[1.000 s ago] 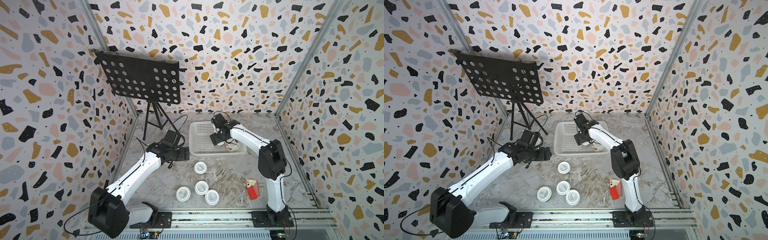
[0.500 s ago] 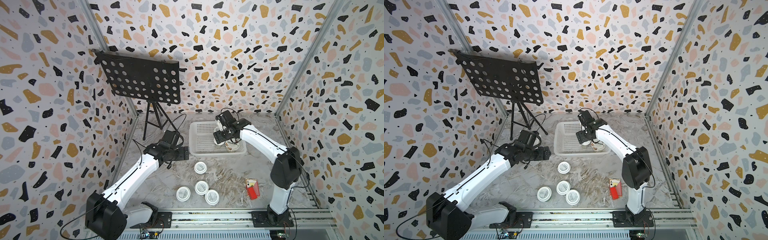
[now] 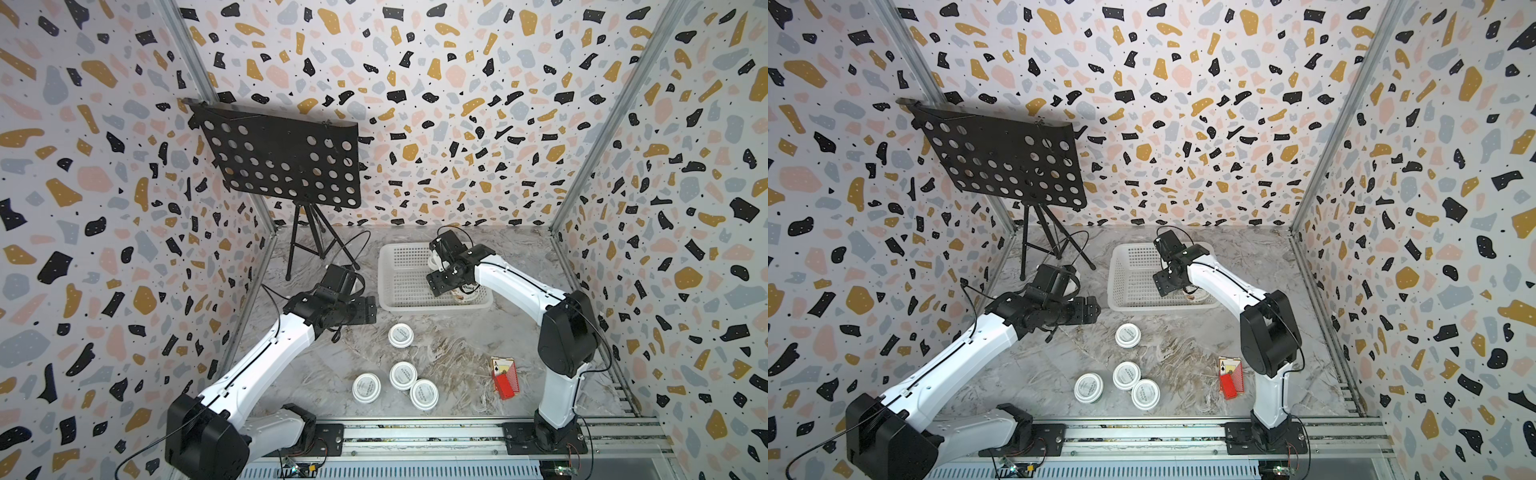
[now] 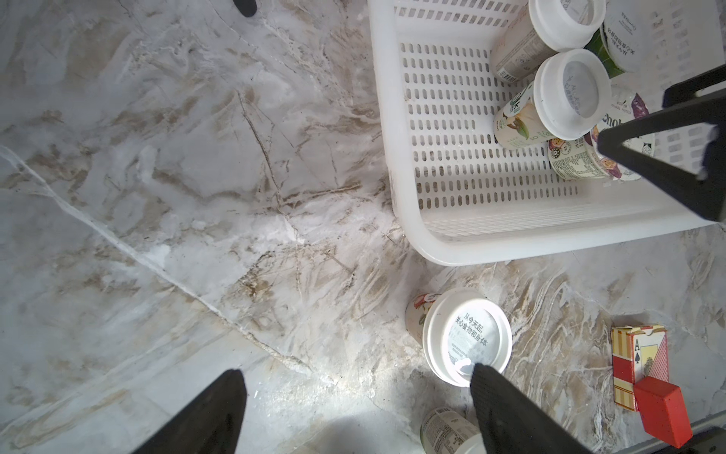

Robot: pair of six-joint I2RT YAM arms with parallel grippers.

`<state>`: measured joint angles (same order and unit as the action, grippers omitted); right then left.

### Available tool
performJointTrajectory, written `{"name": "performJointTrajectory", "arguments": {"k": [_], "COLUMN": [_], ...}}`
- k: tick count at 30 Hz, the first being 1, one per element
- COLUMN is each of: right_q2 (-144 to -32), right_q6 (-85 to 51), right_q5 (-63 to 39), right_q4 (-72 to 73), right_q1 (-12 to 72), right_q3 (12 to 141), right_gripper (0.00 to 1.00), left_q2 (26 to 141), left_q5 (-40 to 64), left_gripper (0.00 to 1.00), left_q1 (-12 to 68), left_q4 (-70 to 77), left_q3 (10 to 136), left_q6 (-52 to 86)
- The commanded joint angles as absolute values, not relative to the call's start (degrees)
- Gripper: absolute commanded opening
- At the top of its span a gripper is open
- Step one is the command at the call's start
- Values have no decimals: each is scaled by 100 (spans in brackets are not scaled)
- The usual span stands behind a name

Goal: Put the yogurt in the basket
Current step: Place the yogurt in the basket.

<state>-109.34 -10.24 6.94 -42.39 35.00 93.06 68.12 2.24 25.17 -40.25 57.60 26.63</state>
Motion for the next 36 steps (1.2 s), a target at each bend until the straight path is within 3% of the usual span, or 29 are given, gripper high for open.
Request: {"name": "performJointTrajectory", "arguments": {"k": [1, 36], "right_q2": [-10848, -11417], "right_q6": [-967, -743], "right_q5": [818, 1318], "right_q4": [-4237, -4201], "right_q1": [3524, 3378], "right_q3": [9387, 9726], "right_gripper": [87, 85], "left_q2": [6717, 6601], "left_q5": [126, 78], "left_gripper": [93, 94], "left_q1": [2487, 2489], "left_q4": [-3945, -3973], "left_q3": [5722, 5610], "left_q6": [2619, 2669]}}
